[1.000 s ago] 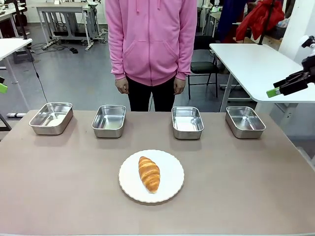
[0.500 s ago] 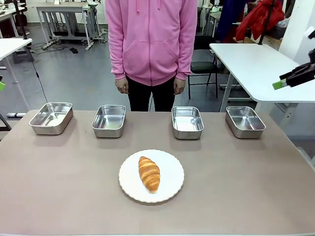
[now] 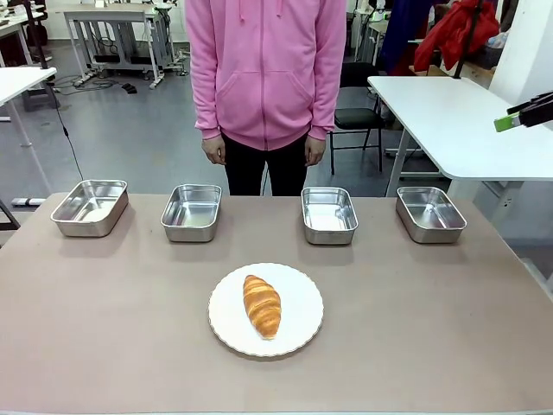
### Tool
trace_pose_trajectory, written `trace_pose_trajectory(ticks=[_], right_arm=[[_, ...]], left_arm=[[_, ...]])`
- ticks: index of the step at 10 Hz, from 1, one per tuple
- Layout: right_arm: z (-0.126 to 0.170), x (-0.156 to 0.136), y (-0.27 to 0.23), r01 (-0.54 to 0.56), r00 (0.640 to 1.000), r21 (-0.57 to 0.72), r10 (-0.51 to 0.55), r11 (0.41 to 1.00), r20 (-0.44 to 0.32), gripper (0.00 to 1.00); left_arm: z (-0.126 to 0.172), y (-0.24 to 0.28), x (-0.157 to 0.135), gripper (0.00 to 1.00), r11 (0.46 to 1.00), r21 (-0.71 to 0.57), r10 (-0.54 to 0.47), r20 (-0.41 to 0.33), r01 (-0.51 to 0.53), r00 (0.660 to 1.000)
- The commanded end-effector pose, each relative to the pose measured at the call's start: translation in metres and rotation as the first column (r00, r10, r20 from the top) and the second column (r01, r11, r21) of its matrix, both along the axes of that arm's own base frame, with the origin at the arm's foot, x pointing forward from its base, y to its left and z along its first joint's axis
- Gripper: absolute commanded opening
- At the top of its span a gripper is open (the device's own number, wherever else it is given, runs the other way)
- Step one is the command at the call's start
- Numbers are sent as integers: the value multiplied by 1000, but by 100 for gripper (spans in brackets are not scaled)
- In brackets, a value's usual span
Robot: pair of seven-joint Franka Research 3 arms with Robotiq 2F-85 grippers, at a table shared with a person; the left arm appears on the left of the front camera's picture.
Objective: Place the bread in the container.
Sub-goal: Place the Butter Roll into the Airtight Container indicated by the human.
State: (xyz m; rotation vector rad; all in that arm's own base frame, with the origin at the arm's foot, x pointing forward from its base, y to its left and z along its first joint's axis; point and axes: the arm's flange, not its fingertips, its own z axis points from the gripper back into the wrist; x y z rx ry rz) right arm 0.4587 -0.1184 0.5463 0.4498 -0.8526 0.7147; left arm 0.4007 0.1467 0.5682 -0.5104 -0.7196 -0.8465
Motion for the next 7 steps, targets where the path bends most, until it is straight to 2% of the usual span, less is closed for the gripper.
trace_pose_trajectory(ticks=[1, 4, 7], right_arm=[[3, 3, 4, 10, 1000, 34, -10, 999, -12, 100], [3, 5, 6, 12, 1000, 40, -12, 999, -4, 100], [2, 7, 9, 5, 1000, 49, -5, 999, -6, 100]], left_arm=[[11, 1, -11, 100, 996, -63, 64, 17, -62, 998], [24, 5, -25, 100, 988, -129, 95, 84, -83, 992], [27, 5, -27, 100, 985, -162, 70, 94, -54, 993]])
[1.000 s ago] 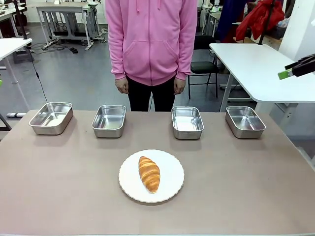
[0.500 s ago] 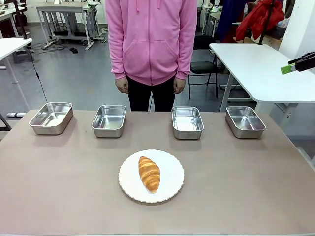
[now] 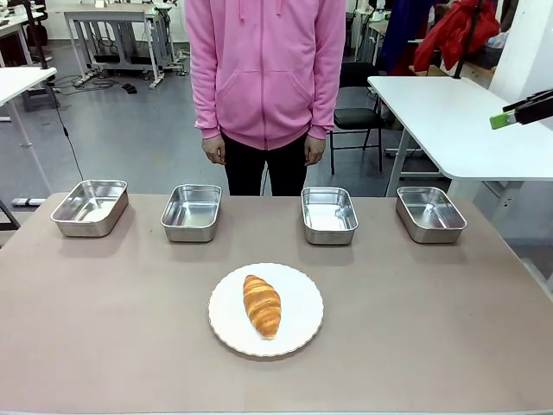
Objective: Place the bread in the container.
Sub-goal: Place the Butter Roll into the Airtight Container indicated by the human.
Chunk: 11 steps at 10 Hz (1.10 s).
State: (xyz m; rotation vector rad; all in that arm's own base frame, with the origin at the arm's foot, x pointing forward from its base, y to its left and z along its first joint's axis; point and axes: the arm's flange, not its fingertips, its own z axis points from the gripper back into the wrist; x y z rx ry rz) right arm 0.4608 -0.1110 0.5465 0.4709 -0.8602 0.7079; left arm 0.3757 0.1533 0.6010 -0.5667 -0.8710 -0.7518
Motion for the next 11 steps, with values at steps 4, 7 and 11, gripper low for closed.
trace_pose_trajectory(ticks=[4, 7, 11], right_arm=[[1, 7, 0, 16, 1000, 40, -15, 999, -14, 100], [-3, 2, 0, 3, 1000, 7, -3, 1000, -7, 100], [-3, 2, 0, 3, 1000, 7, -3, 1000, -7, 100]], left_arm=[[-6, -6, 1, 100, 999, -34, -18, 5, 18, 1000], [-4, -3, 2, 100, 1000, -12, -10, -9, 10, 1000], [-4, -3, 2, 100, 1000, -12, -10, -9, 10, 1000]])
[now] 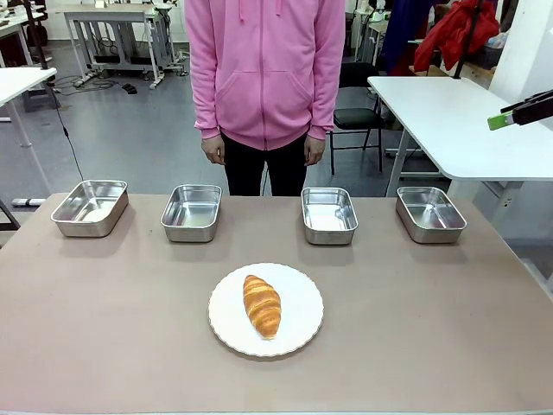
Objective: Place the bread in the container.
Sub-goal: Place the Butter Roll into the Airtight Container indicated by the human.
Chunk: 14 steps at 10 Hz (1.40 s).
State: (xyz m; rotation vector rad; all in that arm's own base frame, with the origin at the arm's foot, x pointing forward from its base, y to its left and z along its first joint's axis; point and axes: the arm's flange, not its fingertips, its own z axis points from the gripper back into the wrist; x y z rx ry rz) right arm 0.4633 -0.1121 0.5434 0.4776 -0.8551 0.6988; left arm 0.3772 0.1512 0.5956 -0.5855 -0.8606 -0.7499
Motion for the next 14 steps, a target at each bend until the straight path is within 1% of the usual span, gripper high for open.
trace_pose_trajectory(ticks=[1, 14], right_arm=[[0, 0, 1, -2, 1000, 1, 2, 1000, 2, 100], [0, 0, 1, -2, 1000, 1, 2, 1000, 2, 100]], left_arm=[[1, -1, 0, 100, 1000, -1, -1, 6, 1, 1000], [1, -1, 0, 100, 1000, -1, -1, 6, 1, 1000]])
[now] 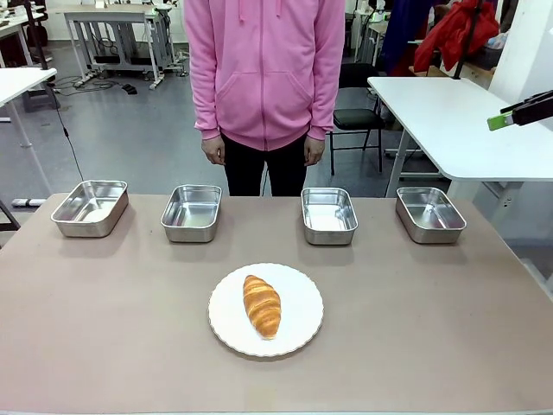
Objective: Place the bread in the container.
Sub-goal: Place the Butter Roll into the Airtight Container indicated by the human.
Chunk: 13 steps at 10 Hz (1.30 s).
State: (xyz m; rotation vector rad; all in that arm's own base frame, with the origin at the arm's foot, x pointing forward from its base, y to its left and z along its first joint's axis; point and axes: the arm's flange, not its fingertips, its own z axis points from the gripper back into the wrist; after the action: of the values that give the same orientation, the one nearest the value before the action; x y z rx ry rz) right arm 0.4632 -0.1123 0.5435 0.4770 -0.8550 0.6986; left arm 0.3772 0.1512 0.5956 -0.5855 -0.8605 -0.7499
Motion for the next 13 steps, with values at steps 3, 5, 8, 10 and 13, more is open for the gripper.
trace_pose_trajectory(ticks=[3, 5, 8, 10, 13], right_arm=[[0, 0, 1, -2, 1000, 1, 2, 1000, 2, 100], [0, 0, 1, -2, 1000, 1, 2, 1000, 2, 100], [0, 0, 1, -2, 1000, 1, 2, 1000, 2, 100], [0, 0, 1, -2, 1000, 1, 2, 1000, 2, 100], [0, 0, 1, -2, 1000, 1, 2, 1000, 2, 100]], left_arm=[[1, -1, 0, 100, 1000, -1, -1, 6, 1, 1000], [1, -1, 0, 100, 1000, -1, -1, 6, 1, 1000], [1, -1, 0, 100, 1000, -1, -1, 6, 1, 1000], [1, -1, 0, 100, 1000, -1, -1, 6, 1, 1000], [1, -1, 0, 100, 1000, -1, -1, 6, 1, 1000]])
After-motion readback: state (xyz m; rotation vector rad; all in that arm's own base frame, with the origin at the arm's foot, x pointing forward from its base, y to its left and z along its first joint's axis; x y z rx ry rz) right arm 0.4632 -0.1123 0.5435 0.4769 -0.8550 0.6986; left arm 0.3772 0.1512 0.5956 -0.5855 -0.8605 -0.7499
